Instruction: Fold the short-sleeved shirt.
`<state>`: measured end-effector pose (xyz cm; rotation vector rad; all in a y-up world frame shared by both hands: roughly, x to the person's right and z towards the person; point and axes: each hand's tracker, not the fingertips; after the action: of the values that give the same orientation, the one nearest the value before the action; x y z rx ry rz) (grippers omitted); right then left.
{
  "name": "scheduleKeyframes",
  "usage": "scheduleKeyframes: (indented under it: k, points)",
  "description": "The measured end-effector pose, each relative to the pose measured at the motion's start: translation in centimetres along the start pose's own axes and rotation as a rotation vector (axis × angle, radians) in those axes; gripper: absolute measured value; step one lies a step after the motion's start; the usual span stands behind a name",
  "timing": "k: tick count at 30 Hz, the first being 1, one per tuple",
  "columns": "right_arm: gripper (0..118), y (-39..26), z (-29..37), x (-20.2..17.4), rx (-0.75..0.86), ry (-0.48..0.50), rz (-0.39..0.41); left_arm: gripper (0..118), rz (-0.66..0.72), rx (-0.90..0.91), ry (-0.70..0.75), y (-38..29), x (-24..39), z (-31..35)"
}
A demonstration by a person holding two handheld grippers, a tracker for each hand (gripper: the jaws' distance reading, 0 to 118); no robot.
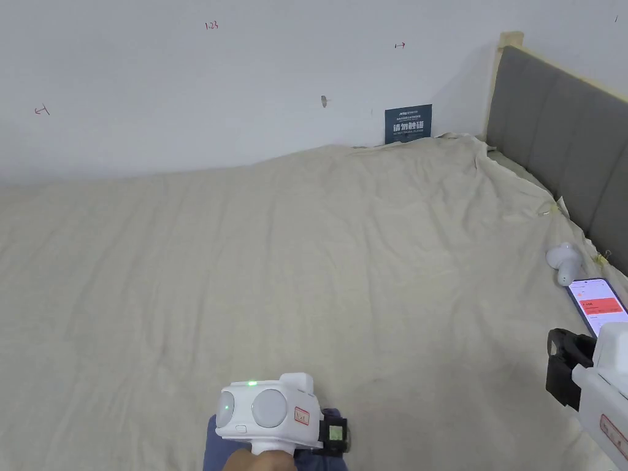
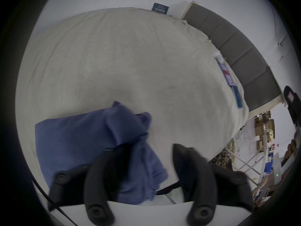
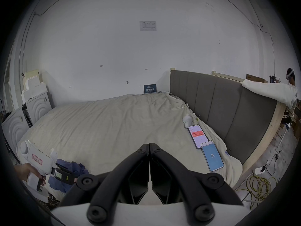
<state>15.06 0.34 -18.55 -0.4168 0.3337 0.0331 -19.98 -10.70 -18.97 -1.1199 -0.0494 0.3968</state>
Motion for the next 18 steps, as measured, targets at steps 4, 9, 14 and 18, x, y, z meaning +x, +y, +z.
scheduleKeyframes:
  k: [4,9,14,18]
  points:
    - [0,0.2,0.1,0.1,0.001,0.002,0.003,111,-0.015,0.024,-0.011,-0.3,1.4,2.8]
    - [0,1.1,0.8,-0.6,0.019,0.005,0.016,111,-0.026,0.198,-0.02,-0.6,0.3,8.5]
    - [0,1.8,1.0,-1.3,0.035,0.012,0.026,111,0.029,0.317,0.033,-0.5,-3.7,11.4]
    - [0,2.1,1.0,-2.1,0.037,0.02,0.031,95,0.054,0.37,0.153,-1.3,-5.8,10.6]
